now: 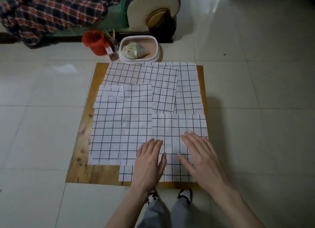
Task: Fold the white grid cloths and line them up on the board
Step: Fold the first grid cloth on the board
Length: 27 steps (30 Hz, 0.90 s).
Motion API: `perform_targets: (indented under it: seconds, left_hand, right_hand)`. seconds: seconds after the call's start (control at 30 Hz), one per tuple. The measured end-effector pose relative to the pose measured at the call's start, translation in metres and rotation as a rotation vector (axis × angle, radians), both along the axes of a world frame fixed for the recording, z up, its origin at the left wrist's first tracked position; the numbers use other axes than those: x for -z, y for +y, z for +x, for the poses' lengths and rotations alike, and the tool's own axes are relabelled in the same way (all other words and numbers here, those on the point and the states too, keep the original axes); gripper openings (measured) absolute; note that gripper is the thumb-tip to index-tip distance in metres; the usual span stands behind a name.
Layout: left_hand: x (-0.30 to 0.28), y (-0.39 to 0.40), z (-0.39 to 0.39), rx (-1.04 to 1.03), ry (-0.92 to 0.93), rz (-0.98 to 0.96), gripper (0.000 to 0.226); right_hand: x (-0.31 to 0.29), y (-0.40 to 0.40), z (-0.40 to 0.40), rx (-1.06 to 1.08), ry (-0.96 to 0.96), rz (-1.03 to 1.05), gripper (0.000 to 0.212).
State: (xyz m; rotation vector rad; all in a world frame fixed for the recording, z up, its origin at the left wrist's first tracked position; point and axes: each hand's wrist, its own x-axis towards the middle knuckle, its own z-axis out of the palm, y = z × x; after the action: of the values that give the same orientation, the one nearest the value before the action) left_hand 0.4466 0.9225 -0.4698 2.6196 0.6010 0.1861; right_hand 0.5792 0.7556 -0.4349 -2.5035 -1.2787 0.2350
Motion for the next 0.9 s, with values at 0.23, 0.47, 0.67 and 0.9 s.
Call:
perform_targets:
  seconds: [0.23,0.47,0.67,0.9]
  left_hand:
    - [0.089,0.041,0.032,0.101,0.033,0.078,0.041]
    - [0.154,0.049,0.044,0.206,0.082,0.122,0.048]
    - [0.180,0.048,0.033,0.232,0.105,0.115,0.045]
    - [0.185,0.045,0.036,0.155,0.032,0.088,0.019]
  right_hand:
    - [0.090,0.013,0.020,-0.001,-0.046,0.037,0.055]
    - [0.173,0.019,0.032,-0.072,-0.046,0.005,0.055]
    - [0.208,0.025,0.028,-0.064,-0.075,-0.043,0.047]
    - [0.218,0.032,0.025,0.084,-0.008,0.040,0.016]
